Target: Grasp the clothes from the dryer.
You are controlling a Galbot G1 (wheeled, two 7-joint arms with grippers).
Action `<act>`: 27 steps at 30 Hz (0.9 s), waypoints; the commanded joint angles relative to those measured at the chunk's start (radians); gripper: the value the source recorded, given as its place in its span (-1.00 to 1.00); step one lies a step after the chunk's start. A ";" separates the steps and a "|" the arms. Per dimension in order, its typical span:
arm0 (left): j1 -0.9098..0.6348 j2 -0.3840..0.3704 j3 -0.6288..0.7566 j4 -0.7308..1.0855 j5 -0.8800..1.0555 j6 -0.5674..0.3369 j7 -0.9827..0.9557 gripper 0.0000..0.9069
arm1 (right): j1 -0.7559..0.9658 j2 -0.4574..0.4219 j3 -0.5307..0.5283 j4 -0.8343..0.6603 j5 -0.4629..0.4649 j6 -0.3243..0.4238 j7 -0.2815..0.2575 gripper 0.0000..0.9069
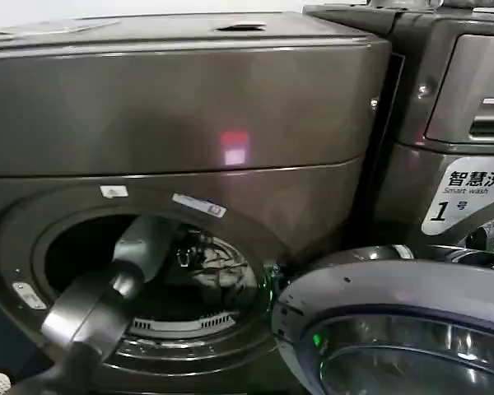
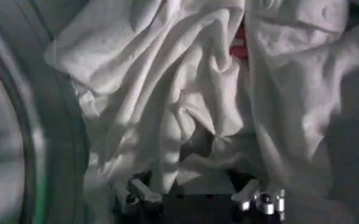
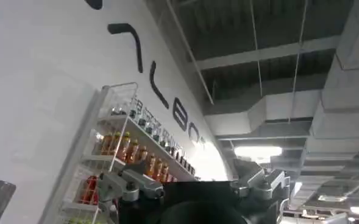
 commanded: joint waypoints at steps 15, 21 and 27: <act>-0.001 0.000 -0.016 0.008 -0.034 -0.015 0.042 -1.00 | 0.004 0.008 -0.005 0.005 0.000 0.005 0.001 1.00; 0.003 0.021 -0.070 -0.023 -0.151 0.020 -0.094 -1.00 | 0.004 0.006 -0.009 0.008 0.000 0.006 0.003 1.00; 0.036 0.057 -0.150 -0.163 -0.375 0.108 -0.268 -1.00 | 0.011 0.004 -0.022 0.014 0.001 0.004 0.005 1.00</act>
